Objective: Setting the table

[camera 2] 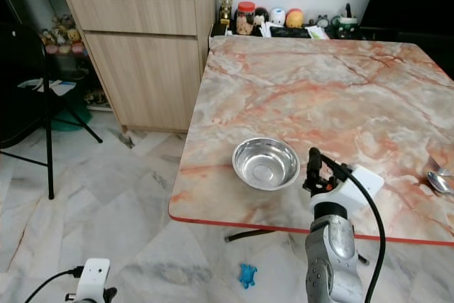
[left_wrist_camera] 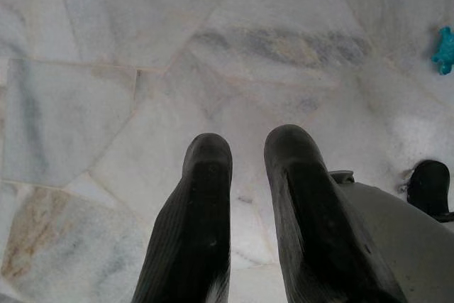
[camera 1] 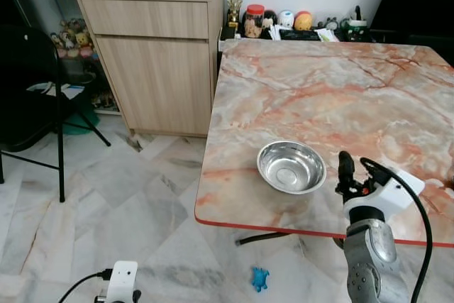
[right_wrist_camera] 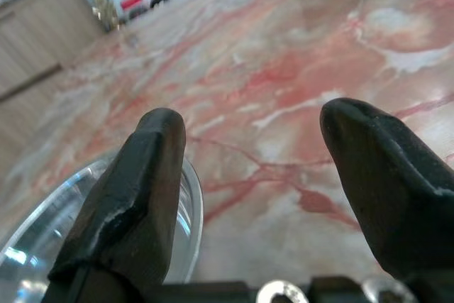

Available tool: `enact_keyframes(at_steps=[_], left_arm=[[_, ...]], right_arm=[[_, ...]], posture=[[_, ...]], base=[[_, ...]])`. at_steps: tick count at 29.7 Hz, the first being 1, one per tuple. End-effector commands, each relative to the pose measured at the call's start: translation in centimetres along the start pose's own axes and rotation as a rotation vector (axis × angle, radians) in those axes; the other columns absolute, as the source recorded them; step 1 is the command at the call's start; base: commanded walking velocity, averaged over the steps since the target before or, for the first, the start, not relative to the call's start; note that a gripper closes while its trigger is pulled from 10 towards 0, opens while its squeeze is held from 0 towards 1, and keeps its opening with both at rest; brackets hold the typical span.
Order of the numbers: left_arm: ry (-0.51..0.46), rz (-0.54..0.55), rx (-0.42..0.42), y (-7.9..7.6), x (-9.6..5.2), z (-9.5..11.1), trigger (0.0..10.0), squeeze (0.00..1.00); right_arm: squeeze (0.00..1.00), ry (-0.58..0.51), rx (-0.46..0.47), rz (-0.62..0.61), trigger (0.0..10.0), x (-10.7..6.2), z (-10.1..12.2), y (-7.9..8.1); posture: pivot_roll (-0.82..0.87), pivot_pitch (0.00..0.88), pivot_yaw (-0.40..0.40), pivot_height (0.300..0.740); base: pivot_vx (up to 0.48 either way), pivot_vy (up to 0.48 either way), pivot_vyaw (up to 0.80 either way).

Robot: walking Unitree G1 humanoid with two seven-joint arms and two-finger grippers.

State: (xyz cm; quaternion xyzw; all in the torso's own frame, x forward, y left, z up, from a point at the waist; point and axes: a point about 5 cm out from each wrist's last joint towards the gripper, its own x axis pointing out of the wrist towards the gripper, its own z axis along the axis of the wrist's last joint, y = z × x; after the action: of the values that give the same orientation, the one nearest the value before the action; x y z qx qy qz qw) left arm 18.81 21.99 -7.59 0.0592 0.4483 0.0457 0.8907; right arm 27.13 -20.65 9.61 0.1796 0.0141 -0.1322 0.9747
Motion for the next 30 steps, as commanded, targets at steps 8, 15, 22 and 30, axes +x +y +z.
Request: enact_keyframes(at_steps=[8,15,22,30], left_arm=[[0.005,-0.001,0.016,0.0,0.0,-0.1,10.0,0.0],[0.001,-0.003,0.015,-0.1,0.0,0.1,10.0,0.0],[-0.002,-0.002,0.016,-0.1,0.0,0.1,10.0,0.0],[-0.002,-0.003,0.014,-0.1,0.0,0.0,10.0,0.0]], right_arm=[[0.0,0.063,0.029,0.03,10.0,0.6,0.1,-0.2],[0.0,0.153,0.044,0.063,10.0,0.7,-0.9,0.1],[0.0,0.21,0.089,0.114,10.0,0.7,-1.6,0.8],[0.0,0.265,0.084,0.141,10.0,0.8,-2.1,0.9]], posture=[[0.05,0.0,-0.017,0.74],[0.05,0.0,-0.018,0.74],[0.06,0.0,-0.017,0.74],[0.06,0.0,-0.019,0.74]], base=[[0.0,0.0,0.0],[0.0,0.0,0.0],[0.0,0.0,0.0],[0.0,0.0,0.0]])
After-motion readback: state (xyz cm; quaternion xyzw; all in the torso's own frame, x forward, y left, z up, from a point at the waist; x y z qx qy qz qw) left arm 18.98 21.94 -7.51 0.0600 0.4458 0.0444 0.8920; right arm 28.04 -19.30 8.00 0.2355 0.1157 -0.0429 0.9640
